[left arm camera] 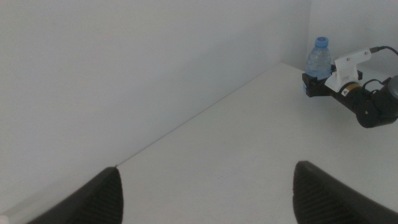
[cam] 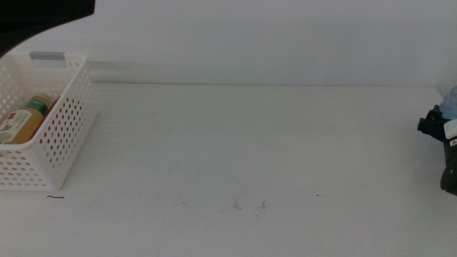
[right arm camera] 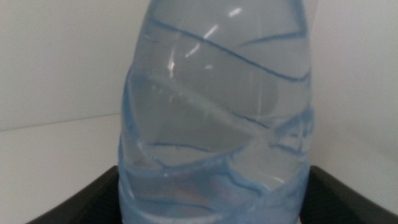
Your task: Use arms to grab the bottles and put them into the dustbin to the left of the table.
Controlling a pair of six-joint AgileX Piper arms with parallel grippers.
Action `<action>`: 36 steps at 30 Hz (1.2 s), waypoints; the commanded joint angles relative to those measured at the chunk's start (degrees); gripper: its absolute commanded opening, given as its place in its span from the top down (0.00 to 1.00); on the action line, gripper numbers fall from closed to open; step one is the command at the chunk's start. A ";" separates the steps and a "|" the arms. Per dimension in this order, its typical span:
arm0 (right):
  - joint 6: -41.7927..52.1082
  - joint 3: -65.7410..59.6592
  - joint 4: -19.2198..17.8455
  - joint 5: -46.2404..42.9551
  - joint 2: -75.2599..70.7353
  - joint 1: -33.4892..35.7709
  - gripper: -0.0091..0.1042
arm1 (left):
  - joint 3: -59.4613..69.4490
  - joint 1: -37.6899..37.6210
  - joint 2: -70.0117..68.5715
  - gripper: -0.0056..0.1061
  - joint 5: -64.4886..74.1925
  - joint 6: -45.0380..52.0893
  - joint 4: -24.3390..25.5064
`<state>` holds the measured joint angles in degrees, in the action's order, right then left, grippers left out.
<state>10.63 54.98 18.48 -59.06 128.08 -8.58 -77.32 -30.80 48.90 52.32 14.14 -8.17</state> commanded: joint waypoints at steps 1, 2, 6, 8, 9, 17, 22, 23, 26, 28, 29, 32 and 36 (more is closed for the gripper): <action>1.80 1.19 1.85 0.48 0.07 -0.64 0.11 | 0.11 -0.40 -0.18 0.11 -0.69 -0.60 -0.21; 2.30 1.64 1.97 0.90 0.16 -0.64 0.11 | 0.11 -0.40 -0.18 0.11 -0.69 -0.60 -0.21; 2.29 3.44 1.12 4.61 0.79 -0.64 0.17 | 0.11 -0.40 -0.18 0.11 -0.69 -0.60 -0.21; 3.03 4.04 1.22 7.60 0.93 -0.64 0.33 | 0.11 -0.40 -0.18 0.11 -0.69 -0.60 -0.21; 3.17 4.07 1.22 8.92 0.93 -0.64 0.50 | 0.11 -0.40 -0.18 0.11 -0.69 -0.60 -0.21; 2.98 4.53 1.13 9.95 -5.39 10.61 0.94 | 0.11 -0.40 -0.18 0.11 -0.69 -0.60 -0.21; 2.98 12.57 -1.15 17.16 -9.82 25.06 0.94 | 0.11 -0.40 -0.18 0.11 -0.69 -0.60 -0.21; 2.66 14.63 -2.55 19.94 -9.69 27.32 0.94 | 0.11 -0.40 -0.18 0.11 -0.69 -0.60 -0.21; 1.10 21.34 -7.13 24.75 -6.93 34.42 0.94 | 0.11 -0.40 -0.18 0.11 -0.69 -0.60 -0.21; -0.05 24.91 -8.57 25.24 -4.26 38.19 0.94 | 0.11 -0.40 -0.18 0.11 -0.70 -0.60 0.23; -1.02 26.21 -9.28 25.36 -2.76 39.88 0.94 | 0.11 -0.40 -0.18 0.11 -0.70 -0.60 0.39; -3.40 28.17 -10.88 25.36 1.30 43.68 0.94 | 0.11 -0.40 -0.18 0.11 -0.70 -0.60 0.66; -3.58 28.89 -11.15 23.36 4.90 46.40 0.94 | 0.11 -0.40 -0.18 0.11 -0.70 -0.60 0.66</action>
<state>7.46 82.55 7.39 -31.06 133.31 37.57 -77.32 -30.80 48.90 52.32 14.14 -7.82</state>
